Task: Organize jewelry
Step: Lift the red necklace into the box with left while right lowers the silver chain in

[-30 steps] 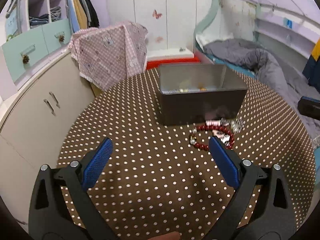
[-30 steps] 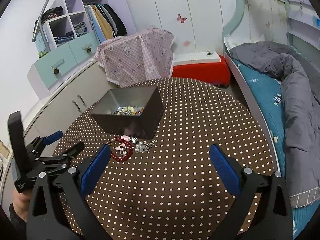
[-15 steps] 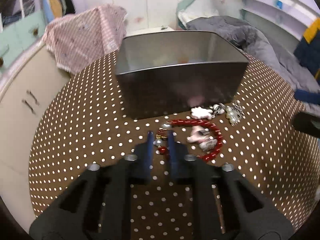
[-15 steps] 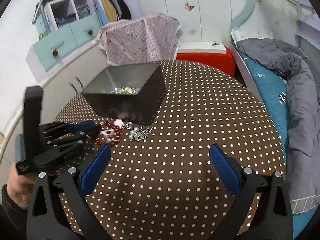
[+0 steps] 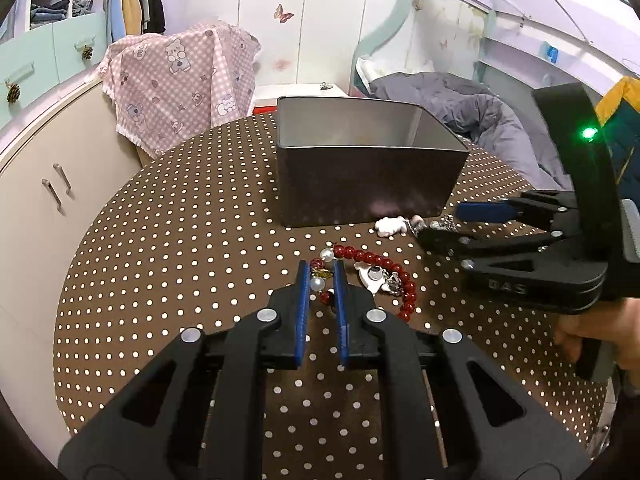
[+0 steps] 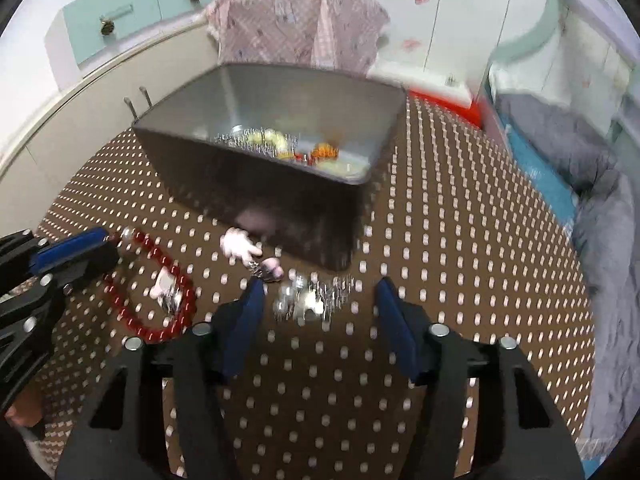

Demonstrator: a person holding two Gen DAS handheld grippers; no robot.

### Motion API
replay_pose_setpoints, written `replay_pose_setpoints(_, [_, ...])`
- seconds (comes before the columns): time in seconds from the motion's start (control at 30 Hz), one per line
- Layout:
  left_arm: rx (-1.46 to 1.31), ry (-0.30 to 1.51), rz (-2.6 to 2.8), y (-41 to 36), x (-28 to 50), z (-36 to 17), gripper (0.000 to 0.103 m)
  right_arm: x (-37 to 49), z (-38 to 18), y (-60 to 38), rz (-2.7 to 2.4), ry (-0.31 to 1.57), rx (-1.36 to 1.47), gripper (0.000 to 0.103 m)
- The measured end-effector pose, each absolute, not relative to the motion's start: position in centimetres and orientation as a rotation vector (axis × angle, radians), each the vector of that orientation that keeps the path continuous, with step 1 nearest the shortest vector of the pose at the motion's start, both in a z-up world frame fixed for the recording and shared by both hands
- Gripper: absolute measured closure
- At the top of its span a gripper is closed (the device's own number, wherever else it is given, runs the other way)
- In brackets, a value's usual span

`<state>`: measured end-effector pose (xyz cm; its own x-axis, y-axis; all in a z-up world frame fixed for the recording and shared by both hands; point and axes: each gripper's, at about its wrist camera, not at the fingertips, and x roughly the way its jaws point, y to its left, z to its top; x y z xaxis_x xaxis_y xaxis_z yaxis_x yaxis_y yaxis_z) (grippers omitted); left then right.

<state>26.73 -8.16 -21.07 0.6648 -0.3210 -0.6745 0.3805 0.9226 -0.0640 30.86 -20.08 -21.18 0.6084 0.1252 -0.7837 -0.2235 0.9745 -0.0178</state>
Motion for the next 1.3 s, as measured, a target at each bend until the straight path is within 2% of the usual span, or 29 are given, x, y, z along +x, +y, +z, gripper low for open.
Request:
replay_pose_setpoints(0.03, [0.084,0.742,-0.398,-8.0,26.9,-21.0,0.091,30.6,-21.1,-20.0,0.208,0.897,-0.126,0.074])
replay_pose_setpoints(0.07, [0.081,0.74,-0.4,-7.9,26.8,-21.0,0.091,30.2,-21.1,-20.0,0.212,0.899,-0.139,0.088])
replay_pose_setpoints(0.17, [0.076,0.734,-0.4,-7.8,26.4,-20.8,0.091,29.0,-21.0,-20.7,0.225,0.898,-0.128,0.096])
replay_pose_setpoints(0.4, [0.076,0.705,-0.419,-6.9,26.1,-19.5,0.091,26.0,-18.9,-23.2,0.251,0.843,-0.042,0.096])
replay_pose_setpoints(0.77, [0.042,0.59,-0.48,-5.6,23.9,-13.0,0.091,22.2,-11.2,-24.0,0.304,0.68,-0.03,0.096])
replay_pose_setpoints(1.3, [0.051,0.487,-0.493,-4.9,24.5,-6.0,0.091,23.2,-3.3,-21.9,0.344,0.518,-0.078,0.096])
